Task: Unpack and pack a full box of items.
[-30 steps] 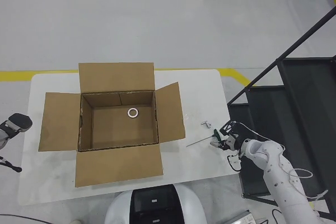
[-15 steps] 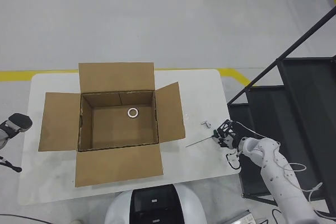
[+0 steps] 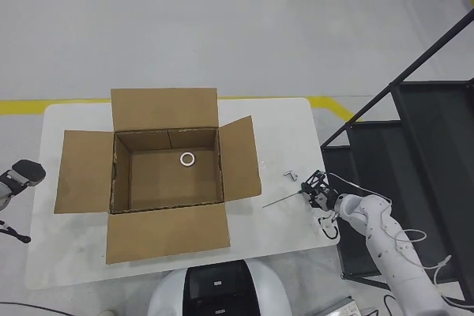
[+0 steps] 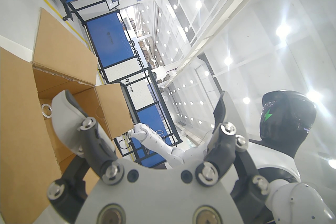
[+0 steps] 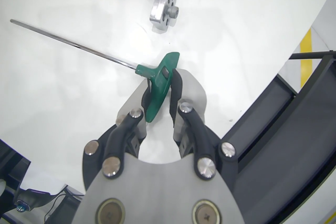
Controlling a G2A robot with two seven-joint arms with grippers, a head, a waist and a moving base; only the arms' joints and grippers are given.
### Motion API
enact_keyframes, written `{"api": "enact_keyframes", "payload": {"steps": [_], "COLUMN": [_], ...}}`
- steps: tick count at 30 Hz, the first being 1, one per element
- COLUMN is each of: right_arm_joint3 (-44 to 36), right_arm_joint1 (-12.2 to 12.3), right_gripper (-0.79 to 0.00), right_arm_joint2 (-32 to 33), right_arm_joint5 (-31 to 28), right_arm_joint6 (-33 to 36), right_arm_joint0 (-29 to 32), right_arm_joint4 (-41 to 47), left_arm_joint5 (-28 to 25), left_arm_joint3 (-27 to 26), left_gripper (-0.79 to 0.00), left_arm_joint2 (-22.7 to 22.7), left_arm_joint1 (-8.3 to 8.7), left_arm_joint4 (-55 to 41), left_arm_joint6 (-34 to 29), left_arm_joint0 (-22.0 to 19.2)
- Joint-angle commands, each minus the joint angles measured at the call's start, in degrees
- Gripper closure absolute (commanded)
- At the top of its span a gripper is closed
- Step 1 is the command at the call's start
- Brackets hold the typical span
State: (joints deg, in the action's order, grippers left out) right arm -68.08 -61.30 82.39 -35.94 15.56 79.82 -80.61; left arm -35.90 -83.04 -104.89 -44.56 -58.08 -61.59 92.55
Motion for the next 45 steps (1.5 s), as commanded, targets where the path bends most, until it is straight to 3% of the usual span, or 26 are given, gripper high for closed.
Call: {"api": "enact_keyframes", "payload": {"steps": [1,2,17,27,39,45], "right_arm_joint3": [0.1,0.1,-12.5,-9.8,-6.6,-6.7], "right_arm_joint1": [0.0,0.0,1.4,0.6,0.4,0.2], "right_gripper": [-0.037,0.000,0.000,0.000,0.000,0.000], "right_arm_joint2": [-0.1,-0.1,8.8,4.1,-0.8,0.1], "right_arm_joint5": [0.3,0.4,-0.8,1.3,5.4,5.3], "right_arm_joint6": [-0.2,-0.2,1.8,2.7,1.9,0.4], "right_arm_joint0": [0.1,0.2,8.6,5.0,2.7,3.8], "right_arm_joint4": [0.1,0.3,12.6,16.0,6.5,12.0], "left_arm_joint5": [0.0,0.0,0.0,0.0,0.0,0.0], "left_arm_joint3": [0.0,0.0,0.0,0.0,0.0,0.0], "left_gripper": [-0.785,-0.785,-0.785,-0.785,-0.785,-0.785], "left_arm_joint2": [0.0,0.0,0.0,0.0,0.0,0.0], "left_arm_joint1": [0.00,0.00,0.00,0.00,0.00,0.00], "left_arm_joint4": [0.0,0.0,0.0,0.0,0.0,0.0], "left_arm_joint6": [0.0,0.0,0.0,0.0,0.0,0.0], "left_arm_joint0": [0.0,0.0,0.0,0.0,0.0,0.0]}}
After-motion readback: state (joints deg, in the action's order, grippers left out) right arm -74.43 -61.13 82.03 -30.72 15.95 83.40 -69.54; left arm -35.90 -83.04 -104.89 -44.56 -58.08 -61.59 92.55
